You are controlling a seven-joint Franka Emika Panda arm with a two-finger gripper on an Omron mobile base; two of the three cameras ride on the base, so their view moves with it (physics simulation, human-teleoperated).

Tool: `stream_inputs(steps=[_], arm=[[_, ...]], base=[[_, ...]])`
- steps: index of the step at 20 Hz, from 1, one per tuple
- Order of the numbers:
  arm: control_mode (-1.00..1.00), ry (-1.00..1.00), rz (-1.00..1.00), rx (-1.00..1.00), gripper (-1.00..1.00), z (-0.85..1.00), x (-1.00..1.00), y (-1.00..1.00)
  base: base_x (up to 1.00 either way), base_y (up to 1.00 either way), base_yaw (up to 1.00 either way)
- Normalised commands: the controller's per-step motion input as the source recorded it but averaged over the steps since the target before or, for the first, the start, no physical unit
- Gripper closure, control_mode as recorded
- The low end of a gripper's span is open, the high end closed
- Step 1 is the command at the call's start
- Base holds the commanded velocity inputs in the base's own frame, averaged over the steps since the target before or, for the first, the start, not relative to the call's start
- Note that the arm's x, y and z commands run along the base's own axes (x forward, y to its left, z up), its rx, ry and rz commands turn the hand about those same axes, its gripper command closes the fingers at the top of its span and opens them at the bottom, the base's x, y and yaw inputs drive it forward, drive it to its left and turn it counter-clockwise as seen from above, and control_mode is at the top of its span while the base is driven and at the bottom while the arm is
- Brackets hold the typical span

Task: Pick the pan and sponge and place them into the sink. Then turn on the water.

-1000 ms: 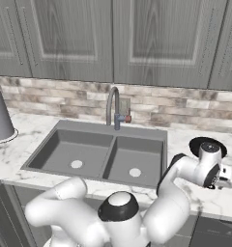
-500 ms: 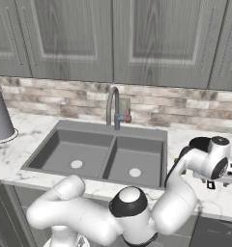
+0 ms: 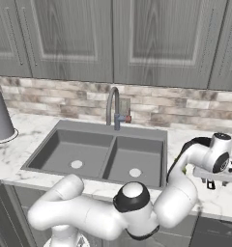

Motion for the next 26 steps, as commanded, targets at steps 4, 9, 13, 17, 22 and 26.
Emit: stream_inputs(steps=[4, 9, 13, 17, 22, 26], arm=[[-1.0, 0.0, 0.06, 0.0, 1.0, -0.69, -0.34, 0.37], [-1.0, 0.0, 0.08, 0.0, 1.0, -0.41, -0.35, 0.3], [-1.0, 0.0, 0.1, 0.04, 1.0, -0.03, -0.11, 0.0], [-1.0, 0.01, 0.1, 0.0, 1.0, 0.58, -0.15, 0.0], [-1.0, 0.0, 0.07, -0.01, 1.0, 1.0, -0.4, 0.11], [-1.0, 0.06, 0.07, -0.12, 1.0, 0.61, -0.72, 0.8]], base=[[0.0, 0.0, 0.0], [0.0, 0.0, 0.0], [0.0, 0.0, 0.0], [0.0, 0.0, 0.0], [0.0, 0.0, 0.0], [0.0, 0.0, 0.0]])
